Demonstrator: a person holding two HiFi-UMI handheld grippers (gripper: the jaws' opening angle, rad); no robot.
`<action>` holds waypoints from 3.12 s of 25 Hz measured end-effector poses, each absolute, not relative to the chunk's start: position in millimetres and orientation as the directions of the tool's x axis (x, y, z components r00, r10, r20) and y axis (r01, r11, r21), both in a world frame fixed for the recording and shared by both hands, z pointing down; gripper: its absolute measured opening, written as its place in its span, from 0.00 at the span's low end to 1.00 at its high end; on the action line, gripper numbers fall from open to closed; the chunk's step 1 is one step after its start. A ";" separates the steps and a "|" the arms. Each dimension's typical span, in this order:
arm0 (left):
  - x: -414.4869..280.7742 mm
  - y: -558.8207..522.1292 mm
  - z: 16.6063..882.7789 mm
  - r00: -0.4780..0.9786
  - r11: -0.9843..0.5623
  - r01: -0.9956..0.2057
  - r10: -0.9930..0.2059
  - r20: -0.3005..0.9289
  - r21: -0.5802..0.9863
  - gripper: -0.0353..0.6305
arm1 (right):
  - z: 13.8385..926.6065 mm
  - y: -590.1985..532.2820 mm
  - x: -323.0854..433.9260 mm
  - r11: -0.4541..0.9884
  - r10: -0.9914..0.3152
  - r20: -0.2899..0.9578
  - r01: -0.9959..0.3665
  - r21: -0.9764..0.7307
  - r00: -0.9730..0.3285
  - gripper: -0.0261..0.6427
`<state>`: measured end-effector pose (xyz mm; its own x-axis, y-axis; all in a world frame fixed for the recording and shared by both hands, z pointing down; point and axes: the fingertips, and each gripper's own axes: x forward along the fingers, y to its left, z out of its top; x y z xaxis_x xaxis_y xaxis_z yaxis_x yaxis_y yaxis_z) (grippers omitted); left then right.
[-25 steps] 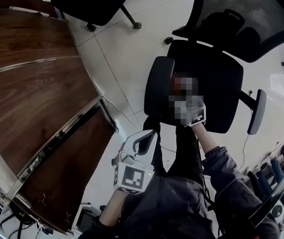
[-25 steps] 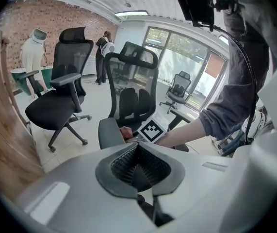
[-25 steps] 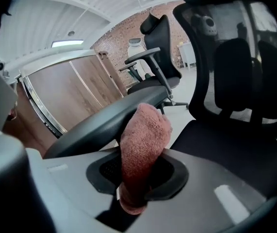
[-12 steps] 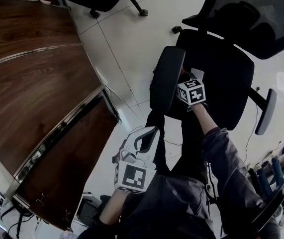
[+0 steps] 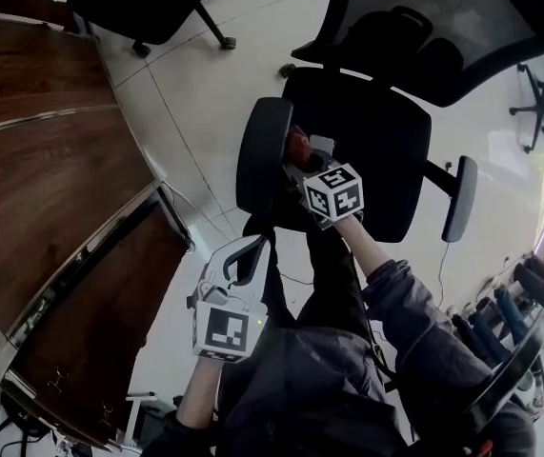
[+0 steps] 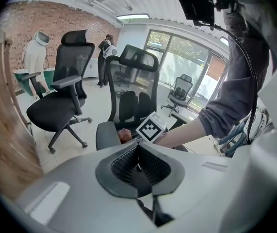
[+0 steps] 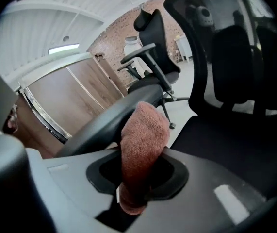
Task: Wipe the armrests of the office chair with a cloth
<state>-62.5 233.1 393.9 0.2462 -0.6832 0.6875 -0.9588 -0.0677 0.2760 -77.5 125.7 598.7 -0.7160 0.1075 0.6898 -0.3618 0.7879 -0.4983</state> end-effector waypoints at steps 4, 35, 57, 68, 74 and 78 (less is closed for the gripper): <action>-57.3 221.7 381.3 0.215 -0.047 -0.963 -0.729 0.650 0.266 0.08 | 550.2 111.0 -65.1 0.806 0.092 0.658 -0.332 -0.490 -0.747 0.17; -244.2 279.7 443.2 -0.113 0.362 -0.889 -0.767 0.632 0.280 0.08 | 574.4 166.7 -234.6 0.381 0.516 0.836 0.825 -0.418 0.186 0.17; -260.8 297.7 475.4 -0.089 0.420 -0.848 -0.713 0.695 0.322 0.08 | 756.5 151.2 -160.3 0.291 0.152 0.751 0.697 -0.656 0.643 0.17; -261.1 276.5 444.6 -0.087 0.379 -0.868 -0.752 0.653 0.321 0.08 | 598.4 192.8 -198.7 0.074 0.367 0.715 0.748 -0.660 0.595 0.17; -260.1 275.5 442.9 -0.088 0.374 -0.871 -0.756 0.649 0.318 0.08 | 626.0 182.1 -189.7 0.094 0.301 0.707 0.718 -0.690 0.640 0.17; -259.6 281.5 451.0 -0.075 0.367 -0.875 -0.746 0.662 0.314 0.08 | 684.1 172.7 -175.2 0.149 0.242 0.677 0.662 -0.734 0.696 0.17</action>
<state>-259.6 281.5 451.0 -0.0753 -0.7457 0.6620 -0.8753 0.3674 0.3143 -175.2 172.7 684.1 0.6955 0.2419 0.6766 0.6623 0.1492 -0.7342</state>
